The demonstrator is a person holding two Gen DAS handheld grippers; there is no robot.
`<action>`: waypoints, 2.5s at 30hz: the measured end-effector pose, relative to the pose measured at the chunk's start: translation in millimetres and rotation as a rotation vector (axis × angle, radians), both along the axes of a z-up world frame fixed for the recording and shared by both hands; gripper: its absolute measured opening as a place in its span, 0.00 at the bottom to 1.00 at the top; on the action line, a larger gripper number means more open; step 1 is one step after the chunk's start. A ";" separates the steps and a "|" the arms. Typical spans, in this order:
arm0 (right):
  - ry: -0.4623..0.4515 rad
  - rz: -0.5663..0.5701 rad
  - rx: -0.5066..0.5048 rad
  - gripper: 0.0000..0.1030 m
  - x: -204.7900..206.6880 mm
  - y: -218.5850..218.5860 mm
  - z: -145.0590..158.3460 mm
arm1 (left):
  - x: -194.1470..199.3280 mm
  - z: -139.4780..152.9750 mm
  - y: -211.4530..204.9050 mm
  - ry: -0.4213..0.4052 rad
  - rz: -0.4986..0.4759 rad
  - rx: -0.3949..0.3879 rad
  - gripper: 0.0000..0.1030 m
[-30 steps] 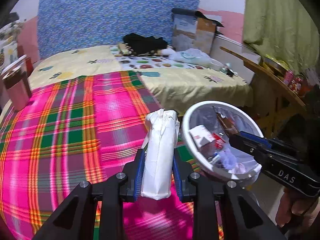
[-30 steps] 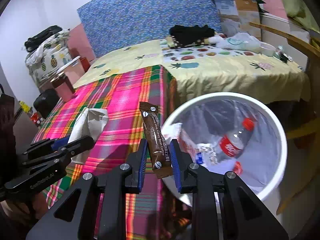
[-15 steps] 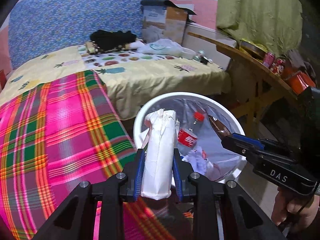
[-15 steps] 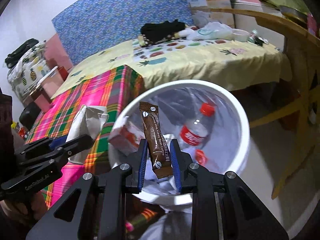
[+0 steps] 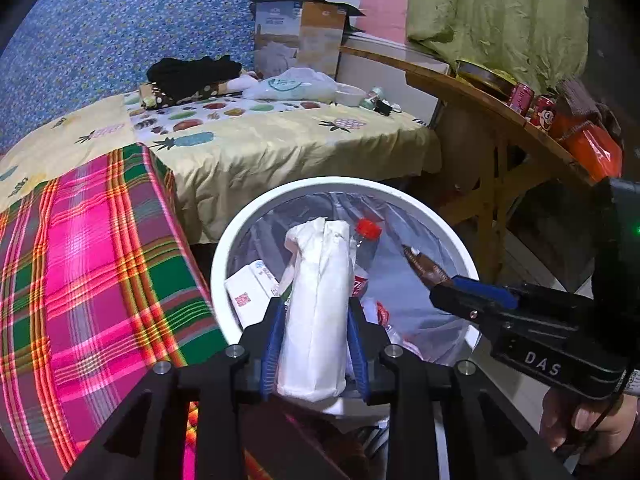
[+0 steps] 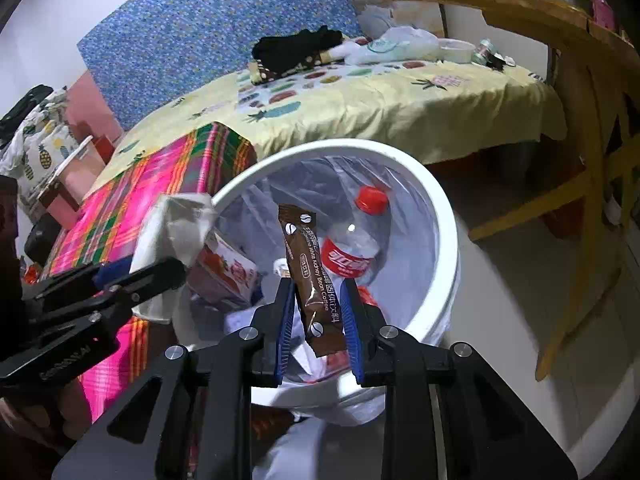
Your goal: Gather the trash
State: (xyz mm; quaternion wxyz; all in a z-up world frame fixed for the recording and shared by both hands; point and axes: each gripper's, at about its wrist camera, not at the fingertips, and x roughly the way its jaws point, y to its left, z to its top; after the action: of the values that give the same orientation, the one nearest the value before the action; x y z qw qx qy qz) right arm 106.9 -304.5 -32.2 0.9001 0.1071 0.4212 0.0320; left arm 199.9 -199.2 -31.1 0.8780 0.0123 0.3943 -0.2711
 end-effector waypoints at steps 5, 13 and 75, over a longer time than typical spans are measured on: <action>0.010 -0.018 -0.003 0.24 -0.4 -4.4 -2.3 | 0.8 -2.4 -10.7 0.004 -0.034 -0.005 0.37; -0.018 -0.009 -0.005 0.44 -1.7 -4.6 2.5 | -2.3 1.3 -11.2 -0.017 -0.038 -0.023 0.45; -0.155 0.304 -0.072 0.47 -84.9 117.6 29.9 | -159.0 30.2 150.4 -0.105 0.402 0.036 0.45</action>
State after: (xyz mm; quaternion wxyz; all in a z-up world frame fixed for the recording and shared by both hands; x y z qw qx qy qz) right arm 22.0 -187.0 -2.3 0.9179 0.0072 0.3627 0.1608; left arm 40.8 -48.8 -0.8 0.9334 -0.0368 0.3473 -0.0823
